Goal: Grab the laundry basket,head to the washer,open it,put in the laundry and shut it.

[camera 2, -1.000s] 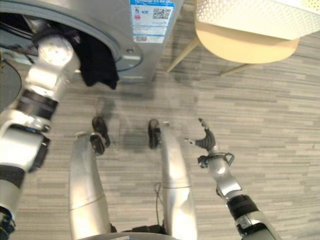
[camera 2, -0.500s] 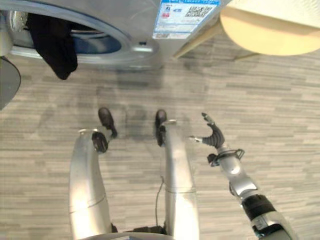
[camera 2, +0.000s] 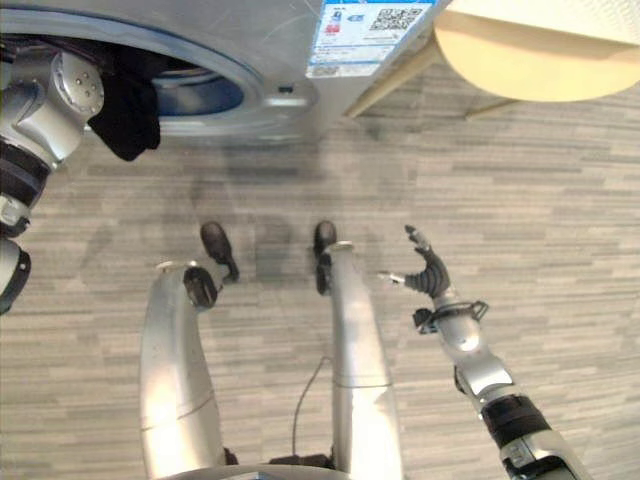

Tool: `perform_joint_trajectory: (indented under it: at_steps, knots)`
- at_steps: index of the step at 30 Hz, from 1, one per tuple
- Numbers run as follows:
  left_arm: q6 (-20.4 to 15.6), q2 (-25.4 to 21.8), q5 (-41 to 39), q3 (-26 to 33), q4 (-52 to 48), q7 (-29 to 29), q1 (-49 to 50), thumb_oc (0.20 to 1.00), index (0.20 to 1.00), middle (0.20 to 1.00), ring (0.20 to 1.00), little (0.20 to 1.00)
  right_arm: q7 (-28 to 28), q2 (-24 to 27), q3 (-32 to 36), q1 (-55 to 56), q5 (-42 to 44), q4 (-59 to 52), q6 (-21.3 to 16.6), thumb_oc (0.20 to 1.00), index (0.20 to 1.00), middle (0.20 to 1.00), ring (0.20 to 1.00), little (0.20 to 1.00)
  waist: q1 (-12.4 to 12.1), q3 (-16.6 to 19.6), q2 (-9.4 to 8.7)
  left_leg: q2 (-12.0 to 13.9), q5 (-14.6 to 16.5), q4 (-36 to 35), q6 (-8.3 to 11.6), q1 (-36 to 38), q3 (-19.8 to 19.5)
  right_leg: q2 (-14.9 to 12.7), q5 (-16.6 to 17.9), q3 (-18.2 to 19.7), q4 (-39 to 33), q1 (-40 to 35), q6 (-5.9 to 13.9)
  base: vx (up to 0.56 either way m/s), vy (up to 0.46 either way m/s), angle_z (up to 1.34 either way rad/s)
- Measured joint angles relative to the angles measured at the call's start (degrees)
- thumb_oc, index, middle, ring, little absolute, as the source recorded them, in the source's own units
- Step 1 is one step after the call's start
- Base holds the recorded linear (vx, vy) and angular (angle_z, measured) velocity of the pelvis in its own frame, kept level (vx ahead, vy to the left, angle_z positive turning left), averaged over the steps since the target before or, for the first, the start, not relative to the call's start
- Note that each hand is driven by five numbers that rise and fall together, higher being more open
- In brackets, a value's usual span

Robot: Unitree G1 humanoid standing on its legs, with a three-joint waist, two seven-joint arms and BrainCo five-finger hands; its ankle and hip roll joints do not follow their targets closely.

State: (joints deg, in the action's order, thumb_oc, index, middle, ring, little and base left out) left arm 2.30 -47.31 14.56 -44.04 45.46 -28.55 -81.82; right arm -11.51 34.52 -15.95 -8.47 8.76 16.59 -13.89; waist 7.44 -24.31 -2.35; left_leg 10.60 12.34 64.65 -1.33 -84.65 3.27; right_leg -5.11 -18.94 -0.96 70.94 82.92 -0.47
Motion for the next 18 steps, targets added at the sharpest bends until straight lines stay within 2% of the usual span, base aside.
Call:
perform_joint_trajectory:
  at_steps: [3, 4, 10, 12, 15, 16, 17, 18]
  knots:
    - [-0.21, -0.39, -3.40, 3.12, -3.47, -0.26, 4.60, 1.000, 1.000, 1.000, 1.000, 1.000, 0.34, -0.14, -0.39, 0.49, -0.40, -0.02, 0.37, 1.000, 1.000, 1.000, 1.000, 1.000, -0.69, 1.99, 0.06, -0.78, -0.55, -1.26, 0.58, -0.71, -0.33, -0.33, -0.26, -0.43, 0.21, 0.98, -0.26, -0.02, -0.044, 0.15]
    - [-0.52, -0.34, -5.04, 6.31, -6.85, -0.44, 8.15, 1.000, 1.000, 1.000, 1.000, 1.000, 0.25, -0.27, -0.50, 0.85, -1.27, 0.03, 0.54, 1.000, 1.000, 1.000, 1.000, 1.000, -0.33, 2.48, 0.10, -1.21, -0.64, -1.49, 0.67, -0.71, -0.63, -0.82, -0.41, -0.50, 0.25, 1.01, -0.44, -0.03, -0.038, 0.13]
    - [-0.16, 0.00, -6.49, 5.75, -10.55, 1.62, 20.52, 1.000, 1.000, 1.000, 1.000, 1.000, 0.35, -1.32, -1.10, 2.28, -2.60, 0.31, 2.33, 1.000, 1.000, 1.000, 1.000, 1.000, -1.67, 6.14, -0.47, -1.53, -1.15, -1.59, 1.08, -1.19, -2.39, -1.24, -1.15, -2.48, 1.04, 0.82, -1.40, -0.02, -0.027, 0.10]
    - [0.66, 3.02, -4.35, 5.56, -6.11, 3.48, 21.31, 1.000, 1.000, 1.000, 1.000, 1.000, 0.39, -1.38, -1.24, 2.17, -3.70, 0.14, 2.44, 1.000, 1.000, 1.000, 1.000, 1.000, -1.84, 6.45, -0.99, -1.57, -1.20, -1.07, 1.17, -1.28, -2.55, -1.43, -1.56, -2.58, 1.72, 0.88, -1.68, 0.00, -0.008, 0.03]
    - [1.01, 3.94, -1.76, 4.46, -2.90, 3.80, 21.01, 1.000, 1.000, 1.000, 1.000, 1.000, 0.35, -1.22, -1.50, 2.28, -3.72, 0.21, 2.59, 1.000, 1.000, 1.000, 1.000, 1.000, -0.97, 6.58, -1.21, -1.52, -1.17, -0.60, 1.21, -1.43, -2.54, -1.37, -1.67, -2.43, 1.97, 0.96, -1.83, 0.00, 0.000, 0.00]
    - [1.44, 4.58, 0.05, 2.36, -0.19, 3.81, 19.88, 1.000, 1.000, 1.000, 1.000, 1.000, 0.31, -0.92, -1.84, 2.41, -3.72, 0.28, 2.62, 1.000, 1.000, 1.000, 1.000, 1.000, -0.91, 6.72, -1.27, -1.52, -1.15, -0.40, 1.25, -1.51, -2.54, -1.35, -1.69, -2.39, 2.11, 1.00, -1.83, 0.00, -0.006, -0.04]
    - [2.48, 5.90, 3.87, -2.46, 5.97, 5.25, 18.17, 1.000, 1.000, 1.000, 1.000, 1.000, 0.43, -0.39, -2.89, 2.42, -3.70, 0.15, 2.63, 1.000, 1.000, 1.000, 1.000, 1.000, -0.22, 8.12, -1.44, -1.44, -0.94, 0.14, 1.56, -2.51, -2.66, -1.23, -1.86, -2.34, 2.38, 1.91, -1.53, 0.00, -0.001, -0.05]
    - [2.91, 6.11, 4.98, -2.98, 7.50, 6.17, 18.12, 1.000, 1.000, 1.000, 1.000, 1.000, 0.43, -0.39, -2.97, 2.42, -3.69, -0.06, 2.56, 1.000, 1.000, 1.000, 1.000, 1.000, 0.19, 8.63, -1.84, -1.43, -0.95, 0.36, 1.54, -2.89, -2.59, -1.16, -1.85, -2.13, 2.67, 2.39, -1.50, 0.00, 0.000, -0.05]
